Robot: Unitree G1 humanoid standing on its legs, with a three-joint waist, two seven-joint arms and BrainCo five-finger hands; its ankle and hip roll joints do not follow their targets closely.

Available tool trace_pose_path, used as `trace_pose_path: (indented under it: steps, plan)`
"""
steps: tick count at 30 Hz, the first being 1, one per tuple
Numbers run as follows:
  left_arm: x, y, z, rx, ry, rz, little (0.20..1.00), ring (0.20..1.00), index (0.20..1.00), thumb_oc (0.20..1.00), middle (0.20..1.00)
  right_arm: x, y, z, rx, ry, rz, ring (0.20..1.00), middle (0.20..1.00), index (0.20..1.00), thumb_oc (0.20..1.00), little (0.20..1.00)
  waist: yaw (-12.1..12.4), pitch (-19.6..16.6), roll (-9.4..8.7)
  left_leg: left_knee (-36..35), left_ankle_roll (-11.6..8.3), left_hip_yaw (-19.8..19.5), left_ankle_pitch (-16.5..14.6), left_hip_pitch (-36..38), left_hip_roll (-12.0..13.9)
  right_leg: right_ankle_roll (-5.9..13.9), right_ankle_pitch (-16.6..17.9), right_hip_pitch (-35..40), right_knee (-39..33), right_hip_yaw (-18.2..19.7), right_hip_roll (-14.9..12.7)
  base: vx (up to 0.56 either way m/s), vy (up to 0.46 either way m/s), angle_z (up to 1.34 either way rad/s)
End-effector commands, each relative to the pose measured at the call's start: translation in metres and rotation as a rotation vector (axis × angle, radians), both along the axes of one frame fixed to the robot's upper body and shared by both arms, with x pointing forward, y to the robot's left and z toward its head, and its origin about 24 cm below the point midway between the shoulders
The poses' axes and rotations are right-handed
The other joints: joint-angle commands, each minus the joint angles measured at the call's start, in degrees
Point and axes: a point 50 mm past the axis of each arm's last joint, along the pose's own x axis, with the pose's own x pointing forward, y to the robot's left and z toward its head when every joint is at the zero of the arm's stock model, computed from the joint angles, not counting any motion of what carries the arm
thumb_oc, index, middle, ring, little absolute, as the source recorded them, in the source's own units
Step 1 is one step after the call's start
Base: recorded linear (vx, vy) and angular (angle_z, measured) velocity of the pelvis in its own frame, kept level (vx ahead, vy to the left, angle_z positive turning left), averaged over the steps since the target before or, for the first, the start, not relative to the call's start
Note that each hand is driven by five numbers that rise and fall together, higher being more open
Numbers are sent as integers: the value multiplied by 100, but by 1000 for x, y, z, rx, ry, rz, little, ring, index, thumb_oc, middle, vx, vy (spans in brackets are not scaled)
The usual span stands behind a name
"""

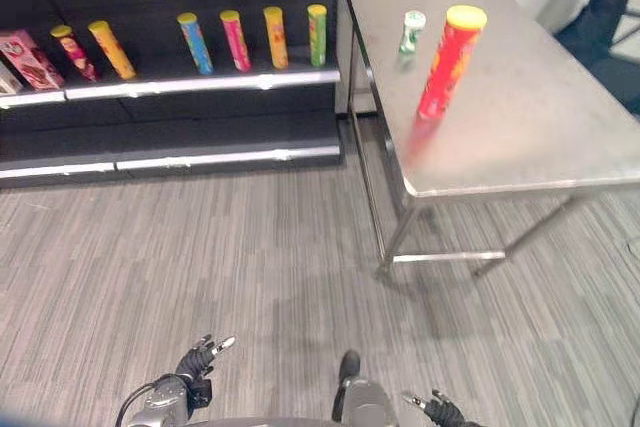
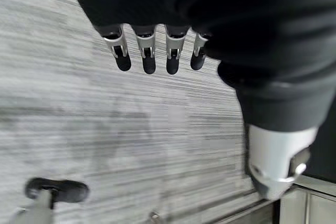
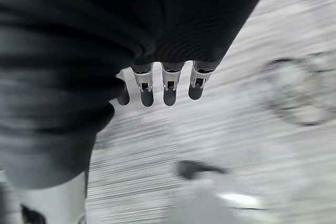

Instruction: Put the goods on the table back onto the shelves and tidy them up.

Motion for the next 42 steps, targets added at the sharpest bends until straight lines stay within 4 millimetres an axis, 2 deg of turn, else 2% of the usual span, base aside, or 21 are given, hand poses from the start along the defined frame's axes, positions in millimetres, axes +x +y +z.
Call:
trace_pose_path:
  steps: [1, 2, 5, 6, 7, 8, 9, 12, 15, 17, 18, 19, 21, 24, 25, 27, 29, 34, 37, 40, 42]
  plan:
    - [27, 11, 15, 11, -101, 24, 1000, 1000, 1000, 1000, 1000, 7, 4, 3, 4, -37, 19, 1000, 1000, 1000, 1000, 1000, 54, 355, -164, -686, 347, 940, 220, -73, 161, 879, 272, 492, -385, 15, -347, 266, -134, -18]
    - [27, 11, 15, 10, -101, 24, 1000, 1000, 1000, 1000, 1000, 7, 4, 3, 4, -37, 19, 1000, 1000, 1000, 1000, 1000, 59, 359, -161, -683, 346, 945, 216, -68, 165, 878, 273, 495, -385, 20, -343, 379, -69, -15]
    - [18, 12, 11, 17, -71, 20, 1000, 1000, 1000, 1000, 1000, 13, 6, 5, -3, -58, 40, 1000, 1000, 1000, 1000, 1000, 193, 305, -91, -2003, 476, 1447, 73, -558, 549, 984, -35, 780, -385, 89, -252, 296, 70, 9]
    - [18, 12, 11, 17, -70, 20, 1000, 1000, 1000, 1000, 1000, 13, 6, 5, -4, -58, 40, 1000, 1000, 1000, 1000, 1000, 208, 313, -94, -2031, 473, 1468, 68, -518, 543, 989, -46, 797, -385, 104, -257, 261, 126, 10]
    - [16, 12, 10, 21, -60, 25, 1000, 1000, 1000, 1000, 1000, 15, 6, 6, -5, -67, 35, 1000, 1000, 1000, 1000, 1000, 263, 300, -27, -2669, 446, 1541, 188, -640, 628, 1042, -156, 893, -385, 129, -232, 232, 131, -22]
    - [15, 12, 9, 23, -58, 24, 1000, 1000, 1000, 1000, 1000, 17, 7, 7, -7, -74, 43, 1000, 1000, 1000, 1000, 1000, 307, 301, 13, -3041, 418, 1493, 304, -613, 648, 1060, -215, 962, -385, 178, -209, 386, 221, -41]
    - [13, 14, 8, 33, -48, 28, 1000, 1000, 1000, 1000, 1000, 19, 8, 7, -13, -79, 55, 1000, 1000, 1000, 1000, 1000, 401, 302, 123, -3642, 335, 1297, 758, -776, 734, 1113, -333, 1054, -385, 244, -160, 319, 173, -50]
    - [9, 14, 7, 39, -40, 31, 1000, 1000, 1000, 1000, 1000, 24, 5, 9, -37, -85, 82, 1000, 1000, 1000, 1000, 1000, 580, 269, 170, -4104, 135, 700, 911, -1217, 665, 1159, -585, 1311, -385, 447, -169, 348, 154, -46]
    - [1, 22, 5, 49, -18, 52, 1000, 1000, 1000, 1000, 1000, 20, 2, 7, -40, -57, 90, 1000, 1000, 1000, 1000, 1000, 644, 154, 182, -4104, 119, 630, 972, -980, 621, 1226, -718, 1670, -385, 749, -259, 384, 227, -79]
    - [-4, 31, 4, 68, 6, 63, 1000, 1000, 1000, 1000, 1000, 6, 0, 1, -36, 4, 65, 1000, 1000, 1000, 1000, 1000, 677, 67, 60, -4054, 279, 734, 761, -722, 410, 1389, -613, 1741, -184, 841, -622, 393, 312, -97]
    - [-2, 39, 6, 93, 1, 61, 1000, 1000, 1000, 1000, 1000, 1, 1, -2, -38, 36, 88, 1000, 1000, 1000, 1000, 1000, 674, 16, -39, -4104, 499, 870, 570, -564, 250, 1499, -565, 1414, 416, 974, -822, 194, 242, -52]
    - [0, 43, 8, 102, -7, 63, 1000, 1000, 1000, 1000, 1000, -2, 1, -2, -37, 46, 92, 1000, 1000, 1000, 1000, 1000, 647, 22, -80, -4104, 606, 928, 467, -497, 164, 1567, -452, 1180, 831, 1045, -892, 144, 238, -61]
    - [9, 48, 14, 114, -40, 69, 1000, 1000, 1000, 1000, 1000, -9, -3, -4, -42, 73, 63, 1000, 1000, 1000, 1000, 1000, 568, 128, -110, -4104, 815, 994, 282, -304, -26, 1656, 155, 596, 1820, 1204, -1071, 54, 156, -36]
    - [14, 51, 17, 119, -57, 67, 1000, 1000, 1000, 1000, 1000, -10, -5, -4, -39, 66, 47, 1000, 1000, 1000, 1000, 1000, 488, 248, -74, -4104, 905, 1074, 140, -149, -68, 1644, 405, 126, 2437, 1209, -1153, 67, 138, -3]
    - [19, 51, 20, 132, -69, 44, 1000, 1000, 1000, 1000, 1000, -21, -8, -6, -44, 105, 21, 1000, 1000, 1000, 1000, 1000, 426, 300, -64, -4104, 904, 1153, -14, 4, -101, 1587, 494, -138, 2362, 855, -1332, 162, 30, -6]
    - [28, 49, 24, 126, -104, 36, 1000, 1000, 1000, 1000, 1000, -29, -11, -7, -48, 132, -1, 1000, 1000, 1000, 1000, 1000, 300, 340, -69, -4104, 844, 1126, -128, 95, -119, 1530, 328, -251, 1719, 595, -1250, 210, -55, -18]
    - [33, 46, 26, 128, -121, 12, 1000, 1000, 1000, 1000, 1000, -36, -7, -10, -40, 157, 10, 1000, 1000, 1000, 1000, 1000, 221, 335, -148, -4104, 770, 1089, -236, 158, -185, 1513, 397, -280, 536, 434, -1130, 203, -122, -8]
    - [34, 40, 24, 132, -107, -34, 1000, 1000, 1000, 1000, 1000, -47, -1, -14, -24, 185, -10, 1000, 1000, 1000, 1000, 1000, 154, 166, -191, -4104, 658, 1197, -165, 169, -35, 1498, 374, 236, -169, 491, -854, 89, -68, 45]
    - [16, 34, 14, 113, -47, -69, 1000, 1000, 1000, 1000, 1000, -74, -24, -10, -57, 218, -203, 1000, 1000, 1000, 1000, 1000, -70, -38, -124, -4104, 579, 1465, -165, 321, 102, 1498, 339, 397, -385, 515, -735, 160, -13, -39]
    - [11, 36, 12, 121, -23, -75, 1000, 1000, 1000, 1000, 1000, -77, -32, -8, -70, 200, -251, 1000, 1000, 1000, 1000, 1000, -170, -45, -138, -4104, 581, 1726, -227, 420, 105, 1531, 413, 293, -385, 727, -728, 45, 43, -47]
    - [9, 37, 11, 127, -18, -71, 1000, 1000, 1000, 1000, 1000, -76, -46, -1, -81, 134, -382, 1000, 1000, 1000, 1000, 1000, -367, -48, -186, -4104, 628, 2047, -350, 517, 31, 1641, 618, 96, -385, 965, -773, 0, 79, -104]
